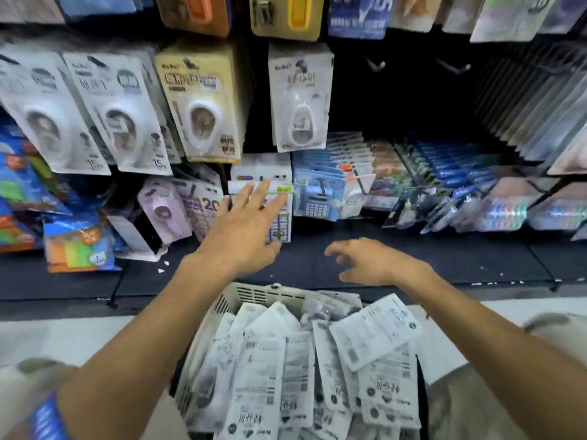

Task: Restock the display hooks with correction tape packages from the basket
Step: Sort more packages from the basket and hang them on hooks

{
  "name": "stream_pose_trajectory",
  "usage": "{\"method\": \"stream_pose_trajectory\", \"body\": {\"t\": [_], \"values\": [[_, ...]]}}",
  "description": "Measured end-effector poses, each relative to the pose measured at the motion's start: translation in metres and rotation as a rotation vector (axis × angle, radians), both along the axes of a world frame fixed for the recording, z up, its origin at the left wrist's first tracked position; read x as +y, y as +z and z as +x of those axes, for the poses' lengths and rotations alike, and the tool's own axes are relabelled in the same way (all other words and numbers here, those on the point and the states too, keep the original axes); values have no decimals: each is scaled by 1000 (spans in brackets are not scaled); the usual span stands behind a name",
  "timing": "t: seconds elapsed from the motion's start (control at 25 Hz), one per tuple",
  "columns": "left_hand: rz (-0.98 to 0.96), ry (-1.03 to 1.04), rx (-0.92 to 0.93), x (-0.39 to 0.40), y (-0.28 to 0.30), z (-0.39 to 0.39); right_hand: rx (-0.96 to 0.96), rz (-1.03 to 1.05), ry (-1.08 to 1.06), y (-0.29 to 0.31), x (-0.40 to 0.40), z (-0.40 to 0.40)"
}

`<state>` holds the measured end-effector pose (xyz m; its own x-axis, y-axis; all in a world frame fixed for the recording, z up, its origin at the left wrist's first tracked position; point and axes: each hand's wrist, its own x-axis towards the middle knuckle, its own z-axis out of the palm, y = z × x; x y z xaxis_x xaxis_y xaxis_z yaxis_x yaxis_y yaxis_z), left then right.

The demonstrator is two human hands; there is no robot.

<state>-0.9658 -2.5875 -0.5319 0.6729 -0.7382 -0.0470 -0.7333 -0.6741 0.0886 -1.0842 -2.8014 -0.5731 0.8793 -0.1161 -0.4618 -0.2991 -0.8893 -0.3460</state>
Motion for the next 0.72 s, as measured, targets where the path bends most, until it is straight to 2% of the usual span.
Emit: {"method": "stream_pose_trajectory", "body": {"t": [0.08, 0.16, 0.24, 0.32, 0.4, 0.48, 0.6, 0.72], "values": [[125, -100, 141, -5, -22, -17, 248, -271, 150, -33, -10, -20], [168, -125, 268, -2, -43, -30, 407, -378, 98, -61, -23, -44], [247, -173, 312, 6, -63, -45, 472, -410, 42, -79, -41, -65], [378, -267, 309, 14, -80, -58, 483, -437, 90, -93, -51, -81], [435, -299, 348, 16, -91, -66, 386, -561, 279, -99, -51, -89], [394, -280, 377, 13, -95, -69, 226, -583, 415, -92, -50, -82], [269, -227, 480, 5, -99, -72, 74, -422, 384, -63, -46, -66], [46, -165, 780, -2, -95, -77, -141, -74, 233, -31, -37, -58]]}}
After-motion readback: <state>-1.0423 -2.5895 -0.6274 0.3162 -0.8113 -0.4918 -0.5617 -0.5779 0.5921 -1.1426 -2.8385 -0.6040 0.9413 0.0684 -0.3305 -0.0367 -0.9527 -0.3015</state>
